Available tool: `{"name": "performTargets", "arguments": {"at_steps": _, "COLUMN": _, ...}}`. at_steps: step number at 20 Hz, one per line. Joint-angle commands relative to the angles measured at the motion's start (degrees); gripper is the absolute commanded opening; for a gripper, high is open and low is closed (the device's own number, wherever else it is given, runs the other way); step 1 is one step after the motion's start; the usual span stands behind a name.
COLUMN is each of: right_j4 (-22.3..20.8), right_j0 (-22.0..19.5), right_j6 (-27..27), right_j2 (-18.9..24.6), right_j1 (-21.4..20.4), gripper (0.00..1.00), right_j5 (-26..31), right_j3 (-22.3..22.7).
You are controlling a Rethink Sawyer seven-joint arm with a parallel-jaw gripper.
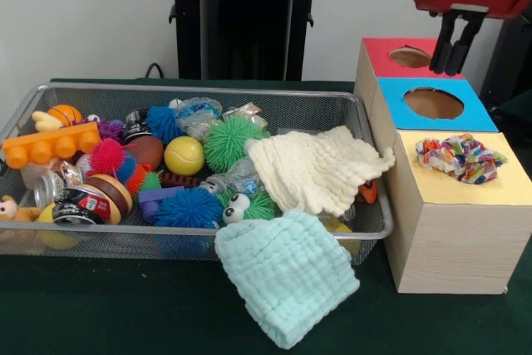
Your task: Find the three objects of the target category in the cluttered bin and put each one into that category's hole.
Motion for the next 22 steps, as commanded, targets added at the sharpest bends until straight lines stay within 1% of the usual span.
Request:
{"name": "performTargets", "arguments": {"at_steps": 1, "right_j4": -3.19, "right_j0": -1.72, "right_j6": -5.19, "right_j2": 3.56, "right_j1": 3.63, "gripper": 0.0, "right_j5": -5.25, "right_j3": 5.9}}
{"name": "performTargets", "arguments": {"at_steps": 5, "right_j4": -4.26, "right_j0": -0.61, "right_j6": -2.49, "right_j2": 2.56, "right_j1": 4.6, "gripper": 0.0, "right_j5": -7.95, "right_j3": 7.01}}
{"name": "performTargets", "arguments": {"at_steps": 10, "right_j4": -5.94, "right_j0": 0.52, "right_j6": -0.77, "right_j2": 1.61, "right_j1": 5.56, "gripper": 0.0, "right_j5": -11.63, "right_j3": 7.97}}
{"name": "performTargets", "arguments": {"at_steps": 22, "right_j4": -6.46, "right_j0": 1.16, "right_j6": 0.75, "right_j2": 1.11, "right_j1": 6.81, "gripper": 0.0, "right_j5": -15.03, "right_j3": 8.54}}
